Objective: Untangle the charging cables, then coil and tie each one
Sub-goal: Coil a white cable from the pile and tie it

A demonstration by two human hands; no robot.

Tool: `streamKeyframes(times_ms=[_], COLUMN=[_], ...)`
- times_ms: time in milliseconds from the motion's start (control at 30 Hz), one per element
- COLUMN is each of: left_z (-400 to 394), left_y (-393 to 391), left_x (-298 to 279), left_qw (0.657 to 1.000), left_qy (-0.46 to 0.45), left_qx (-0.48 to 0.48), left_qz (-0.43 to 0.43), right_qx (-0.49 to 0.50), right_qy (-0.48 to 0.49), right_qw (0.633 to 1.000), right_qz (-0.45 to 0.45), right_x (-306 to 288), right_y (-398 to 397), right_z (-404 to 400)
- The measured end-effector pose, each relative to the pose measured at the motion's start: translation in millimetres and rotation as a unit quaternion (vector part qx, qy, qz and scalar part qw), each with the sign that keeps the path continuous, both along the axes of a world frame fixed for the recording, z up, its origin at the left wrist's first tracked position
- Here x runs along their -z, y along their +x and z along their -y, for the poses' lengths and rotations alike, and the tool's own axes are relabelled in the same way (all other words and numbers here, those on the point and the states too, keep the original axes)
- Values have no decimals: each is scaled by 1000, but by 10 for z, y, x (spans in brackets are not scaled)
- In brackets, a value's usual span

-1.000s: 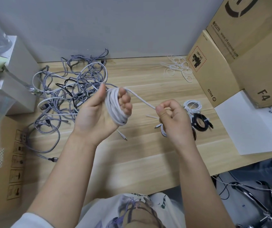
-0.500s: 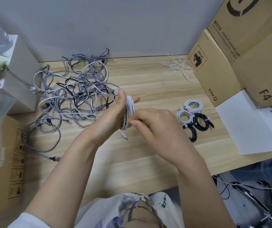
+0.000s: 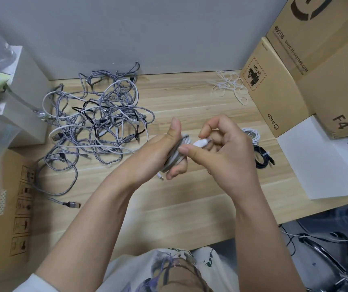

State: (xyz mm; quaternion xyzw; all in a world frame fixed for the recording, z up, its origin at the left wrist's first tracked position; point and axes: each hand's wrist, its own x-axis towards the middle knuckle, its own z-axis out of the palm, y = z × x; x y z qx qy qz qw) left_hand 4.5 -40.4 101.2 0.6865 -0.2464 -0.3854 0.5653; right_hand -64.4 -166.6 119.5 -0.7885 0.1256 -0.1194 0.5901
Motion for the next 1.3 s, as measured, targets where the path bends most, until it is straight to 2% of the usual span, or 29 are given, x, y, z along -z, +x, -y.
streamKeyframes(times_ms=[100,200,300,367,500,600,767,900,1000,1133,1200,1267,1300], left_z=[-1,-14,-3,20,73,170,433,674,817,995,1032,1082,1101], left_y=[-10,8,25,32,45,66,115,192,253,449,541,657,707], left_x=[-14,5,-1,12,131,240,355,372,405,500,510,502,494], left_qw=[999,992,973,959,919,916,930,935,933,919,926,938,933], left_qy=[-11,-53,-119,-156,-197,-173,-76,-37,-11,18,-4,-69,-120], left_qx=[-17,3,55,72,59,-4,-119,-187,-263,-352,-336,-267,-226], left_qz=[-45,-111,-189,-225,-335,-363,-339,-301,-245,-174,-172,-211,-254], right_qx=[3,-19,-137,-179,-122,-63,36,96,126,160,157,158,160], right_qy=[-10,25,90,124,35,-7,-106,-119,-144,-224,-147,27,125], right_qw=[1000,999,984,973,989,993,987,983,978,961,976,987,979], right_qz=[5,-19,-66,-72,-74,-102,-118,-105,-77,-23,-18,-22,-23], right_x=[3,54,79,66,168,290,507,666,726,780,749,696,682], right_y=[13,46,65,64,131,196,317,439,529,719,830,999,1091], right_z=[53,56,19,-46,-97,-75,37,205,289,382,451,572,635])
